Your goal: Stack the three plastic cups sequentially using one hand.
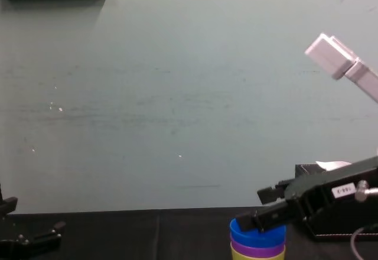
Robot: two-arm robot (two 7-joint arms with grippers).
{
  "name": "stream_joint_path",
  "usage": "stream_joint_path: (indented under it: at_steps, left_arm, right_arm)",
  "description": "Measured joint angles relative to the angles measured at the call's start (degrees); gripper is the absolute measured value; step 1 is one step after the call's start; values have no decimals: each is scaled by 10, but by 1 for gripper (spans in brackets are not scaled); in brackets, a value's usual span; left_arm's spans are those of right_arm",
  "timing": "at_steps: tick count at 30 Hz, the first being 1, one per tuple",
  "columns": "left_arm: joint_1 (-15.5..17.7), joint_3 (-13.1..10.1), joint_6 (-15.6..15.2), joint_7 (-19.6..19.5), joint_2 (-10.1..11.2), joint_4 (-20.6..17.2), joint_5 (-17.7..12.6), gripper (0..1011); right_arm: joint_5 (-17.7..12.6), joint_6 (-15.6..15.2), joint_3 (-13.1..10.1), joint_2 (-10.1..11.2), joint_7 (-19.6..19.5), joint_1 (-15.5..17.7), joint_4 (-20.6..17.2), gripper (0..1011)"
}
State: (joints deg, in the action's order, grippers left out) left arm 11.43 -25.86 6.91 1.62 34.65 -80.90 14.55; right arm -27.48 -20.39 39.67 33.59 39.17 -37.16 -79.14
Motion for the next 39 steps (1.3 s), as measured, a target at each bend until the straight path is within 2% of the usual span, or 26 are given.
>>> stream_joint_path:
  at_steps: [5, 14, 15, 18, 23, 31, 39]
  left_arm:
    - [0, 0, 0, 0, 0, 0, 0, 1012]
    - [0, 0, 0, 0, 0, 0, 0, 1011]
    - [0, 0, 0, 0, 0, 0, 0, 1012]
    - [0, 0, 0, 0, 0, 0, 0, 1011]
    - [0, 0, 0, 0, 0, 0, 0, 1011]
    - [0, 0, 0, 0, 0, 0, 0, 1011]
    - [0, 0, 0, 0, 0, 0, 0, 1011]
  right_arm:
    - [-9, -2, -17, 16, -12, 16, -32, 1000]
    - [-43, 4, -77, 62, -52, 70, -93, 1000]
    - [-43, 4, -77, 62, -52, 70, -93, 1000]
    - [-50, 13, -98, 78, -68, 90, -101, 1000]
    - [-52, 26, -123, 91, -91, 116, -98, 1000]
    - [-38, 50, -144, 87, -120, 144, -70, 1000]
    - [-17, 70, -143, 66, -125, 154, -28, 1000]
